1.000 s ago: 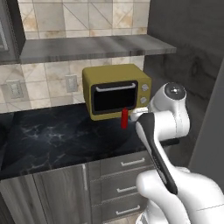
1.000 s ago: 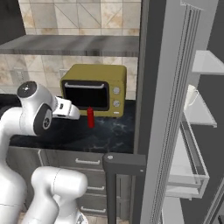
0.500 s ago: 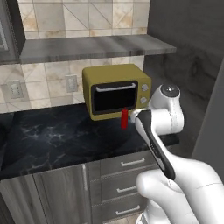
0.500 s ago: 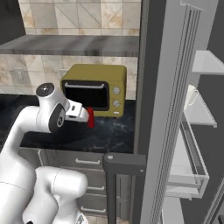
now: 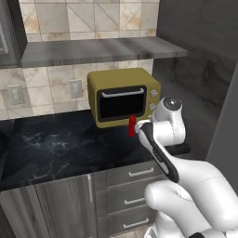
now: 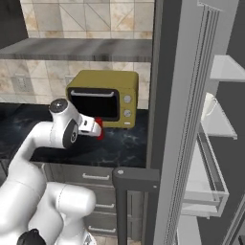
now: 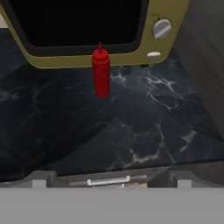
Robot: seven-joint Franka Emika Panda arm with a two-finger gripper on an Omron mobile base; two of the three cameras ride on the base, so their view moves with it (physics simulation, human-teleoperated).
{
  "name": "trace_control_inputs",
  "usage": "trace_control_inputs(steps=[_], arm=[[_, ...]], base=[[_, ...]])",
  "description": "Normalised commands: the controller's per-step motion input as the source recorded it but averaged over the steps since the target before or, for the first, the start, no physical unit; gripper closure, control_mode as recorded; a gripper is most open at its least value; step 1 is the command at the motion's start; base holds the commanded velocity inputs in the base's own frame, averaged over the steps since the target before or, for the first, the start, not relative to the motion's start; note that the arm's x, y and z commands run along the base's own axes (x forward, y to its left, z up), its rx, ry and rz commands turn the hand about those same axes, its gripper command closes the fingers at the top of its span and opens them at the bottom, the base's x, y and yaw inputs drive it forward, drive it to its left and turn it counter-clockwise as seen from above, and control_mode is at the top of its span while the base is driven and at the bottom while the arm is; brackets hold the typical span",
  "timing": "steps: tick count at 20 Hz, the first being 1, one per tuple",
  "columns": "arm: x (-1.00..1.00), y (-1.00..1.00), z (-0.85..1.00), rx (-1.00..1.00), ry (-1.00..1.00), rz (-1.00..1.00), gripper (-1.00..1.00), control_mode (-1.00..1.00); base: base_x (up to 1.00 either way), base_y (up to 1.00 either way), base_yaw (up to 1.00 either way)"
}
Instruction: Place the ketchup and condiment bottle from the counter to the top shelf of the fridge. If the existing items in the fridge are on the top shelf, move them to other shelves.
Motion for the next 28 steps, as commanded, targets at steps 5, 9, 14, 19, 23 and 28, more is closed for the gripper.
trace_control_inputs(steps=[5,9,14,19,23,28], arm=[[0.47,0.00,-0.14,0.00,0.00,0.00,-1.00,-1.00],[0.28,0.00,-0.16,0.00,0.00,0.00,-1.00,-1.00],[0.12,0.00,-0.15,0.00,0.00,0.00,-1.00,-1.00],[0.13,0.05,-0.19,0.01,0.00,0.00,-1.00,-1.00],[0.18,0.22,-0.20,0.02,0.00,0.00,-1.00,-1.00],[0.35,0.21,-0.19,0.02,0.00,0.00,-1.00,-1.00]], base=[[0.00,0.00,0.00],[0.00,0.00,0.00],[0.00,0.00,0.00],[0.00,0.00,0.00],[0.00,0.00,0.00],[0.00,0.00,0.00]])
